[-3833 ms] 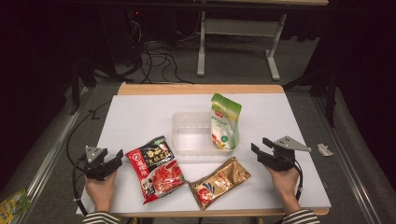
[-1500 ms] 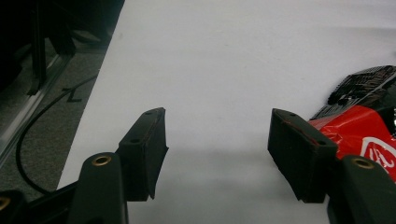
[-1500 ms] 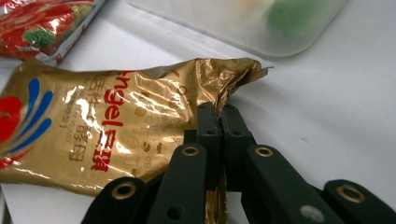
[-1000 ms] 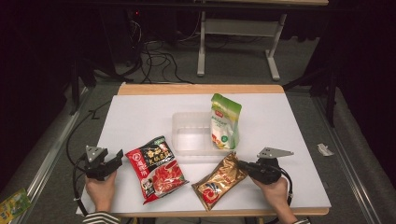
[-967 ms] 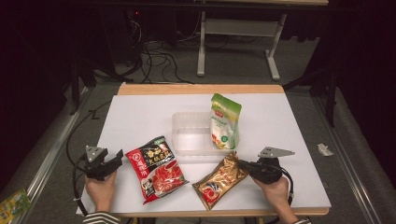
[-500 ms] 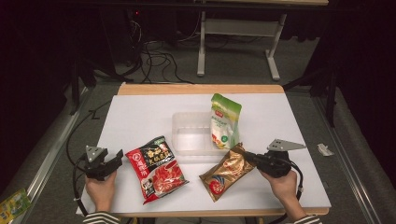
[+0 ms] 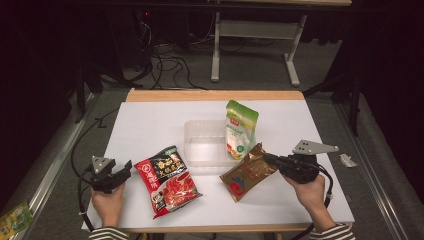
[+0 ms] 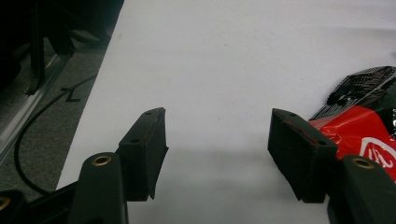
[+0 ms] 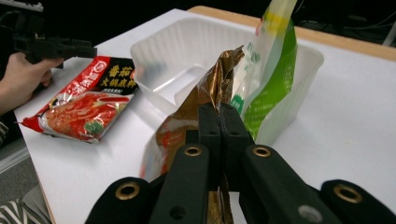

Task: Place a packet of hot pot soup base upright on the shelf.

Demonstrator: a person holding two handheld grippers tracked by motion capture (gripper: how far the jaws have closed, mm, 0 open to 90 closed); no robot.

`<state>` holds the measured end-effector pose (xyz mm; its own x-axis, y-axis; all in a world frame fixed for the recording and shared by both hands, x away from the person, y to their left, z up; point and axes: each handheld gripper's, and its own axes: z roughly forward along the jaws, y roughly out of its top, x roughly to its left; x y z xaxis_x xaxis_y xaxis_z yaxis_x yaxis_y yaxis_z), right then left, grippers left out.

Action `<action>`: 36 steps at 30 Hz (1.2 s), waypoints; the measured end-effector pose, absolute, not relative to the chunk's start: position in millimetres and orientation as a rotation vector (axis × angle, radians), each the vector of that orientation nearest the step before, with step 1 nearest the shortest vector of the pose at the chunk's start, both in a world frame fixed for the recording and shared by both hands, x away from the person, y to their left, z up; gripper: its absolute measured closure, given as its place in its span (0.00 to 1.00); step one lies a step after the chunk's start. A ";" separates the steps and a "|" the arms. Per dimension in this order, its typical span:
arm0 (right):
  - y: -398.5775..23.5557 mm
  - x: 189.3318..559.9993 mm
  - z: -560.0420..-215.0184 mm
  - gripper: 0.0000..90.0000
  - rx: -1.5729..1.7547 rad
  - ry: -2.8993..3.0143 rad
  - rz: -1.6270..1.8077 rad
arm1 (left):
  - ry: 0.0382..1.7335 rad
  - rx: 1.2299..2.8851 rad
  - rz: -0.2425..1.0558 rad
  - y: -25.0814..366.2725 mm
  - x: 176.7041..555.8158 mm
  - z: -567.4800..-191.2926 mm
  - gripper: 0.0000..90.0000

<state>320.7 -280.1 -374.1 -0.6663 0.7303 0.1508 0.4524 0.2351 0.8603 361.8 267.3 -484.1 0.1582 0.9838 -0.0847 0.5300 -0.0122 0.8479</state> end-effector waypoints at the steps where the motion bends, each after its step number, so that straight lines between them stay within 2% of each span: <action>1: -280.4 320.9 -370.2 1.00 1.091 2.225 1.406 | 1.475 1.650 0.729 267.3 361.8 -484.1 0.42; 16: -279.6 324.6 -329.7 1.00 1.049 2.209 1.440 | 1.459 1.643 0.729 267.9 360.4 -483.7 0.41; 36: -267.2 340.9 -299.0 1.00 1.058 2.199 1.496 | 1.454 1.629 0.733 268.8 359.0 -483.5 0.40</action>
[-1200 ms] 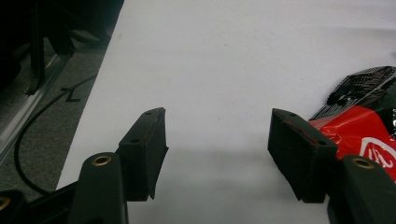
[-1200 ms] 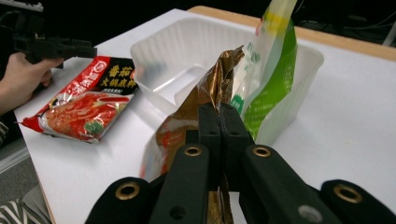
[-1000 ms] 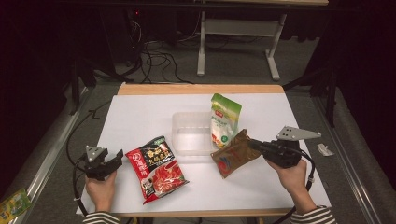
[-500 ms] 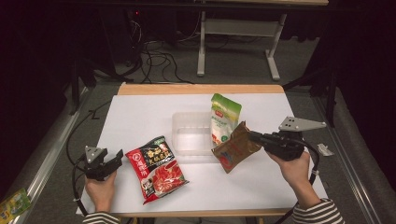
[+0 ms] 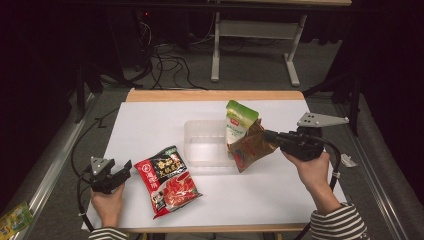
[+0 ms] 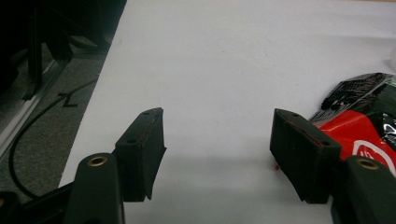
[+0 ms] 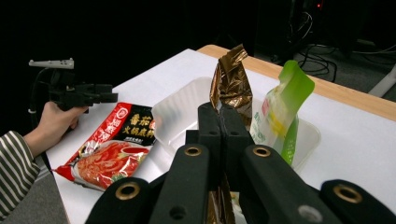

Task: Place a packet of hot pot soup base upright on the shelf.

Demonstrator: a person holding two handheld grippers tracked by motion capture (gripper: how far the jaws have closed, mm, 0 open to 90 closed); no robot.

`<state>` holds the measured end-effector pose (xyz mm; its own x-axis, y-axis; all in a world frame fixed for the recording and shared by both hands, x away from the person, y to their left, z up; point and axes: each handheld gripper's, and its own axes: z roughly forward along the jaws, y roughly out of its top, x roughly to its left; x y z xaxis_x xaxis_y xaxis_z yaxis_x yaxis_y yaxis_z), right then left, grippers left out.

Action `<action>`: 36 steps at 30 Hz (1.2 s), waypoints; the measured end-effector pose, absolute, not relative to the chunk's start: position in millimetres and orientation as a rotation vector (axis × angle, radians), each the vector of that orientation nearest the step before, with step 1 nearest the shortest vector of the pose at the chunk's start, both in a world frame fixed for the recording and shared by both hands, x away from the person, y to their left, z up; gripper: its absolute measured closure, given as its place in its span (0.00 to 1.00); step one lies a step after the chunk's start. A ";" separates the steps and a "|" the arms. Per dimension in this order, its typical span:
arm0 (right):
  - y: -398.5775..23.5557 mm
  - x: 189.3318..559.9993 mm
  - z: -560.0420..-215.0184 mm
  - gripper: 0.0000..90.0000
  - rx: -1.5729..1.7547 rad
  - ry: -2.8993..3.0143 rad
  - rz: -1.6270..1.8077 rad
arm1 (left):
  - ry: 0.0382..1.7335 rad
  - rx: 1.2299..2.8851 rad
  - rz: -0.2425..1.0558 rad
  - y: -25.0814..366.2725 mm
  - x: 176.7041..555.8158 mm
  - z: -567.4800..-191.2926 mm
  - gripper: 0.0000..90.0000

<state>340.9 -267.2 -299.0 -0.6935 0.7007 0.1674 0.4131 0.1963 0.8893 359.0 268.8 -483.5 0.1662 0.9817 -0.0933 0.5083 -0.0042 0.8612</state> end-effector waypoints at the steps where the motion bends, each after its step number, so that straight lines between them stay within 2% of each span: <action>1: -267.2 340.9 -299.0 1.00 1.058 2.199 1.496 | 1.453 1.630 0.733 268.8 359.0 -483.6 0.40; 36: -234.7 383.6 -279.3 1.00 1.072 2.197 1.523 | 1.454 1.653 0.738 266.8 360.2 -483.7 0.40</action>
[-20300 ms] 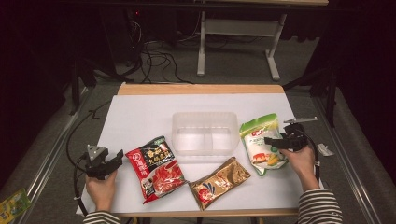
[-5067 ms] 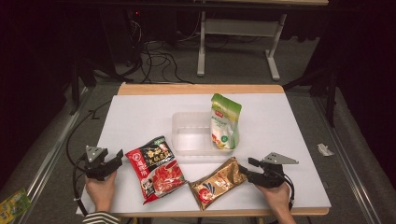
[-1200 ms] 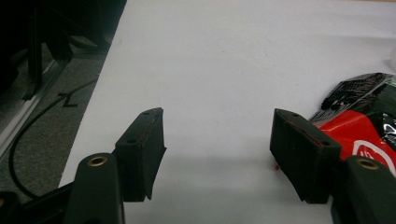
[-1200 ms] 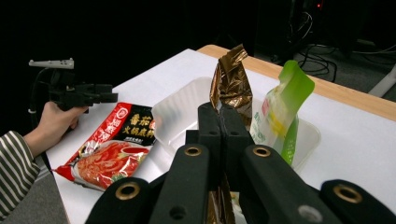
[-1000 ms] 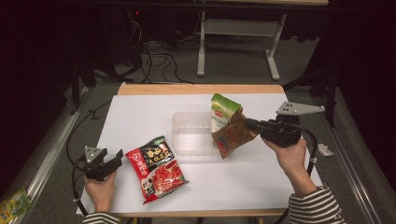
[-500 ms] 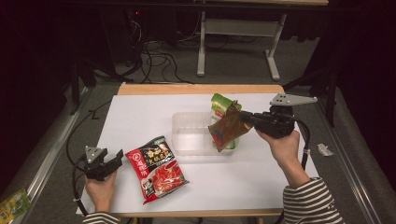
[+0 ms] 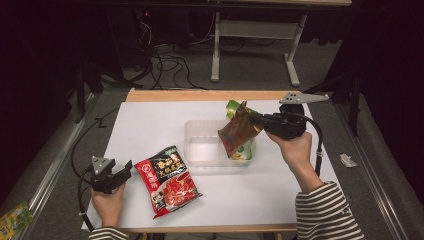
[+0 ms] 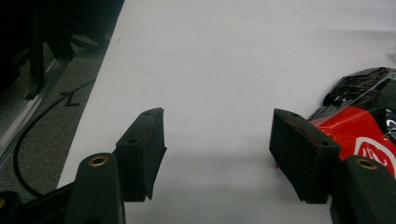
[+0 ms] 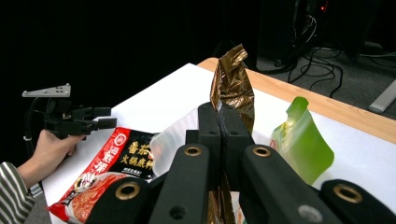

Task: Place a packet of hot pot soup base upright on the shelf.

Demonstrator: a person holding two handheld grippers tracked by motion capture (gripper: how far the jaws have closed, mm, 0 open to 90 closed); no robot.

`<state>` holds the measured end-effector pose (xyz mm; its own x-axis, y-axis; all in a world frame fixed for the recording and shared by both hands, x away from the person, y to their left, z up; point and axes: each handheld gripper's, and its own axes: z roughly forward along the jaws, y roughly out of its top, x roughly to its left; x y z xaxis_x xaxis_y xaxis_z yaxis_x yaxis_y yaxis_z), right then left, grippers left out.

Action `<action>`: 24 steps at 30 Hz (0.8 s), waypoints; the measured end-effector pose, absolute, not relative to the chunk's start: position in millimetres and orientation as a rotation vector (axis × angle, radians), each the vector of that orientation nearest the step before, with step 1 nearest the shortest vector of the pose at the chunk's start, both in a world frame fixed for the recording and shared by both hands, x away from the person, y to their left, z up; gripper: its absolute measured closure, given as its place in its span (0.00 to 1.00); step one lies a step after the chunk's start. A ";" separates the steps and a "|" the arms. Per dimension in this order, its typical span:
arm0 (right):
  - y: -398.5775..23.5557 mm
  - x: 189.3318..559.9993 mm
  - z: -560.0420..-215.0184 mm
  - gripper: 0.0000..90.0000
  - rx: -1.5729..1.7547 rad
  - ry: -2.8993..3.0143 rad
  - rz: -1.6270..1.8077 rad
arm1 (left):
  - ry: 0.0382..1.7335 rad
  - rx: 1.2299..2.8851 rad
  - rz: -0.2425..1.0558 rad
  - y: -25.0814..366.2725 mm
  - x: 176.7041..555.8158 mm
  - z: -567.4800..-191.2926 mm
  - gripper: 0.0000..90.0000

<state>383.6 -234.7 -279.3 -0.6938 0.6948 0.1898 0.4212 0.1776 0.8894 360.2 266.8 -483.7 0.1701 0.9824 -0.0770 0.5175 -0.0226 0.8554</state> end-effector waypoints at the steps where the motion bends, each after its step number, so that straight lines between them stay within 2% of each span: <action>1: -233.5 385.1 -279.4 1.00 1.076 2.198 1.518 | 1.454 1.652 0.739 266.8 360.2 -483.7 0.40; 24: -218.5 407.7 -291.8 1.00 1.200 2.172 1.412 | 1.457 1.650 0.731 267.3 360.7 -483.9 0.40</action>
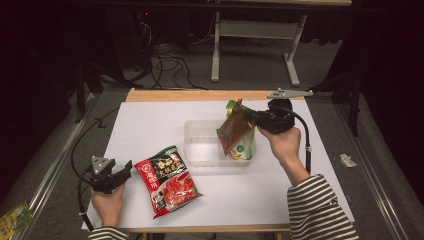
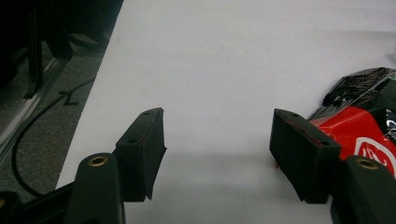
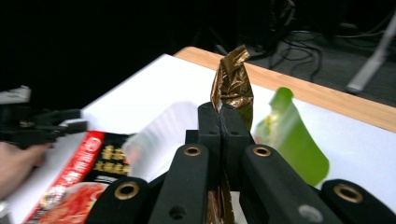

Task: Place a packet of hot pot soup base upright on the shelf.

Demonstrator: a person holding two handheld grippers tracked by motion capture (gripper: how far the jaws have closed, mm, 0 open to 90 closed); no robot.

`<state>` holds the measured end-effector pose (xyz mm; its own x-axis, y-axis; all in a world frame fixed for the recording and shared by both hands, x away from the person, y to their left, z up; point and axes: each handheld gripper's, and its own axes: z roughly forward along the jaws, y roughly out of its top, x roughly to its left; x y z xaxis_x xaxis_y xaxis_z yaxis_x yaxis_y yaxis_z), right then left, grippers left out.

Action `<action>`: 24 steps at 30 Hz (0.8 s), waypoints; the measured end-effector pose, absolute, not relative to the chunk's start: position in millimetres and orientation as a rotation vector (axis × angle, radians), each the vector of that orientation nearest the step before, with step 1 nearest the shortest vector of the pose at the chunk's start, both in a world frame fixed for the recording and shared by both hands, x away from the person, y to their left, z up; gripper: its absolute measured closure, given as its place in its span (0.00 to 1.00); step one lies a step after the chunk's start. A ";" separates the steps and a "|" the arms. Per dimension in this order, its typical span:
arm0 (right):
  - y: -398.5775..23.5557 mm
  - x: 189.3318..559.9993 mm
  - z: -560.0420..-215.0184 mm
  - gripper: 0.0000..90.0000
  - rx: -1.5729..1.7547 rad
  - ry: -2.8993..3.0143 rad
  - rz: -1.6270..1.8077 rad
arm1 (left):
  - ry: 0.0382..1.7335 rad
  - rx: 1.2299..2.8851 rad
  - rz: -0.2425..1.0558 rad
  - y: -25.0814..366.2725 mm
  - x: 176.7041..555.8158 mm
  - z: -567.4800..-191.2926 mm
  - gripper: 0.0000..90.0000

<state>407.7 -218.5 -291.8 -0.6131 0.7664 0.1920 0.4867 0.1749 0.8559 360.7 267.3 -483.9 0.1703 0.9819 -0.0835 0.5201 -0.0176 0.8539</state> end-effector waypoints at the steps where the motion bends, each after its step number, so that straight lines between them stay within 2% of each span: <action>1: -217.6 407.8 -292.9 1.00 1.196 2.167 1.394 | 1.457 1.650 0.730 267.3 360.7 -483.9 0.40; 13: -211.9 401.5 -295.4 0.99 1.176 2.157 1.314 | 1.457 1.651 0.730 267.2 360.7 -483.9 0.40; 24: -220.2 390.2 -305.7 0.93 1.185 2.171 1.340 | 1.459 1.649 0.736 266.7 360.9 -484.1 0.40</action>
<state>390.2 -220.2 -305.7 -0.6011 0.7865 0.1420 0.4794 0.2126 0.8515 360.9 266.7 -484.1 0.1668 0.9827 -0.0808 0.5189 -0.0179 0.8546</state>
